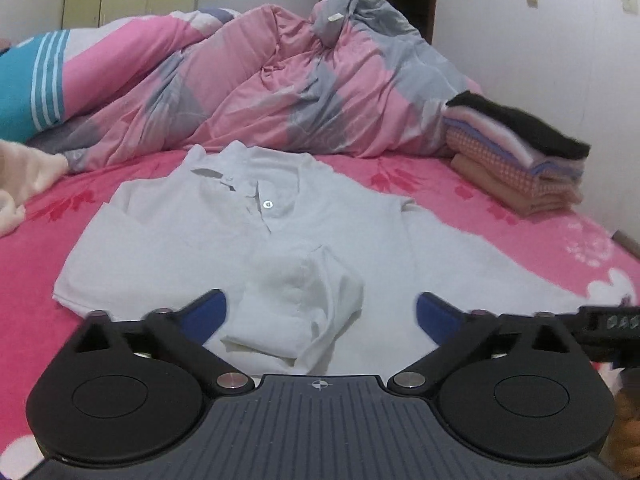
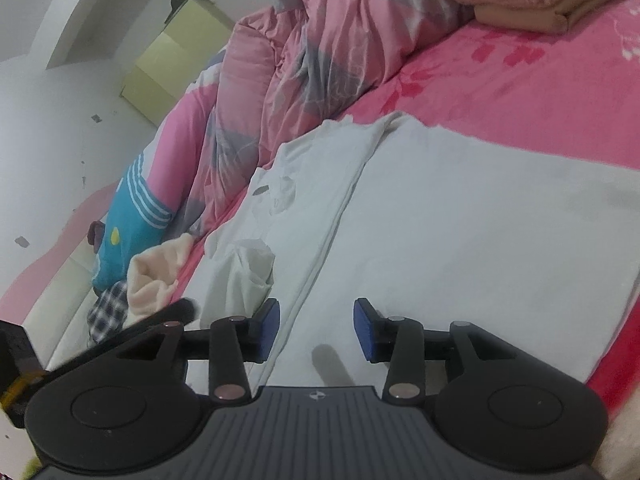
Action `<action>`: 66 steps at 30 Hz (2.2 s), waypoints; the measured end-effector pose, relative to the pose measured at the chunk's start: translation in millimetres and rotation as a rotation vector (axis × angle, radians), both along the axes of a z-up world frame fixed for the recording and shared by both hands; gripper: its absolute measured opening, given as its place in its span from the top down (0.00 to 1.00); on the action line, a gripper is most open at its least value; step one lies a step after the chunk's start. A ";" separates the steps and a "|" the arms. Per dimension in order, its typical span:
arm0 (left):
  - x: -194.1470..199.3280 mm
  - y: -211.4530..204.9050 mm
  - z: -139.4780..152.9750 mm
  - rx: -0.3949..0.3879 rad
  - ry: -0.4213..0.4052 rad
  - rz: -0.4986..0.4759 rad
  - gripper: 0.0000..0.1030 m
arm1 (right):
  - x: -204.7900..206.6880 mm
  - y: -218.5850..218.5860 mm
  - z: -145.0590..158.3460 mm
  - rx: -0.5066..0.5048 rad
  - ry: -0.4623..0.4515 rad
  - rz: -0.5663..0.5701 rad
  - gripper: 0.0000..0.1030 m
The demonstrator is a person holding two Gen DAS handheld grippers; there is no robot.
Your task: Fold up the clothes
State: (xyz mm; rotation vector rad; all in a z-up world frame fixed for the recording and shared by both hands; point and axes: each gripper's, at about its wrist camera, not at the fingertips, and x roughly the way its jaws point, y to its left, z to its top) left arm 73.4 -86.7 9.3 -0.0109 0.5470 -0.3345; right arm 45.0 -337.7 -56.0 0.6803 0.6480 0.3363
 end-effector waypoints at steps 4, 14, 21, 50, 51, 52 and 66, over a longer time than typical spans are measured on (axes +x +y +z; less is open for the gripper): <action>-0.4 2.5 2.2 -0.030 0.052 0.021 0.00 | -2.2 -3.3 2.5 -0.007 -0.013 -0.007 0.36; -1.4 -0.5 -0.1 -0.019 0.109 0.072 0.00 | -7.0 -8.5 6.1 0.009 -0.029 -0.016 0.19; 3.8 5.3 -3.8 -0.088 0.217 0.077 0.01 | -9.4 -9.3 8.7 0.015 -0.034 -0.023 0.15; 0.2 17.2 -1.3 -0.049 0.181 0.160 0.03 | -13.0 -1.7 8.9 0.017 -0.034 0.000 0.14; -0.3 17.0 -1.6 -0.047 0.180 0.161 0.03 | -13.0 -1.7 8.8 0.017 -0.034 -0.001 0.14; -0.1 16.9 -1.7 -0.046 0.180 0.160 0.03 | -12.9 -1.7 8.7 0.018 -0.033 -0.001 0.14; -0.2 19.3 -3.3 -0.054 0.183 0.161 0.03 | -12.6 -0.8 8.1 0.018 -0.033 0.001 0.14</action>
